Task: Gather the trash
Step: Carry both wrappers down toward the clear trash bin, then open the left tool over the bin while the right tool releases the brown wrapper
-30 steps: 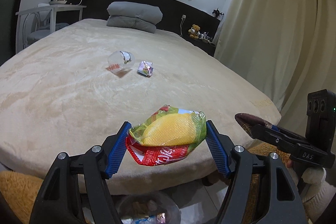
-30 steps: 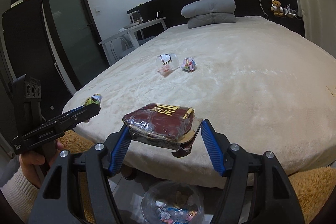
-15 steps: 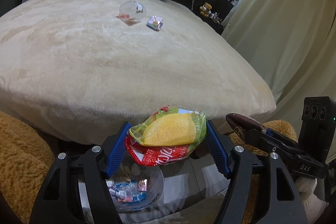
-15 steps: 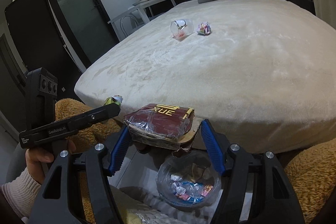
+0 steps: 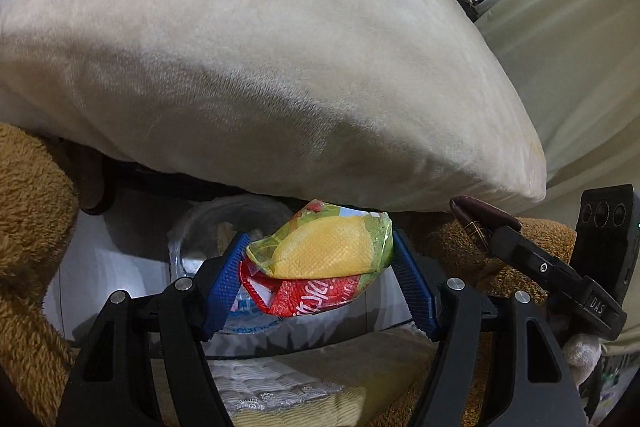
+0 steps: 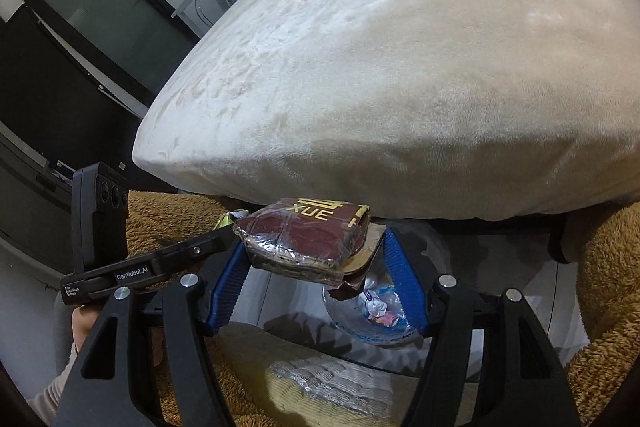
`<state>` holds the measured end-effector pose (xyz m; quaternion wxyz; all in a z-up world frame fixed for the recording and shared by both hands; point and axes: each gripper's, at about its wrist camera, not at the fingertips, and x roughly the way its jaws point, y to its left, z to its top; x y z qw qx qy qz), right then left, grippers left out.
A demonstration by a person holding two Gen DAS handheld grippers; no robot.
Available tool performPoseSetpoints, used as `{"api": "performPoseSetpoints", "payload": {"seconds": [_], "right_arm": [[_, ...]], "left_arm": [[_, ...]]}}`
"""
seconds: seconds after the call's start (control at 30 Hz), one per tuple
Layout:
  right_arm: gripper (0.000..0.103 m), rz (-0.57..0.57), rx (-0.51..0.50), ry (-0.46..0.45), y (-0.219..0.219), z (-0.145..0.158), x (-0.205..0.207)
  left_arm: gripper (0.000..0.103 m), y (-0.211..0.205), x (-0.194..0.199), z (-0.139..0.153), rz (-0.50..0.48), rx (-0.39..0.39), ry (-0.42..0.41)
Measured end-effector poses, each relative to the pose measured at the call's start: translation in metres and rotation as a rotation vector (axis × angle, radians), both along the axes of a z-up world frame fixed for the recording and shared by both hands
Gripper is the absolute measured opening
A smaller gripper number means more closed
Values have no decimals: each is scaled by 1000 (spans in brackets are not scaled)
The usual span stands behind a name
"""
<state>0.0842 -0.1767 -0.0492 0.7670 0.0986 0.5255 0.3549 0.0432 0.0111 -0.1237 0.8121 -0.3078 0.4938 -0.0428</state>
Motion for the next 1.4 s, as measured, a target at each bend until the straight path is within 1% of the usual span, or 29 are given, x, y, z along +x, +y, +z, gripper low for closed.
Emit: {"api": "performPoseSetpoints", "payload": {"seconds": [0.13,0.23,0.47,0.73,1.03,1.1,1.23,1.33,1.4], "right_arm": [[66,-3,-7,58,6,-12,5],[66,-13,-10,117,11,-24,12],[66,-79,5,259,9,-52,27],[66,-113,-18,346,15,-70,37],[68,-146,-2,375,7,-72,40],[69,-156,8,395,7,-75,42],[70,-169,15,412,5,-78,42],[78,-160,42,417,4,-77,41],[78,-149,43,411,6,-77,40]], "left_arm": [[69,1,4,-11,18,-6,50],[69,-1,6,-18,13,-21,78],[69,-2,10,-31,16,-58,142],[69,-5,15,-39,15,-61,184],[71,-6,16,-42,-2,-66,205],[84,-10,17,-41,-21,-44,208],[87,-18,17,-35,-49,10,186],[87,-18,17,-34,-44,22,186],[87,-16,16,-34,-39,16,182]]}}
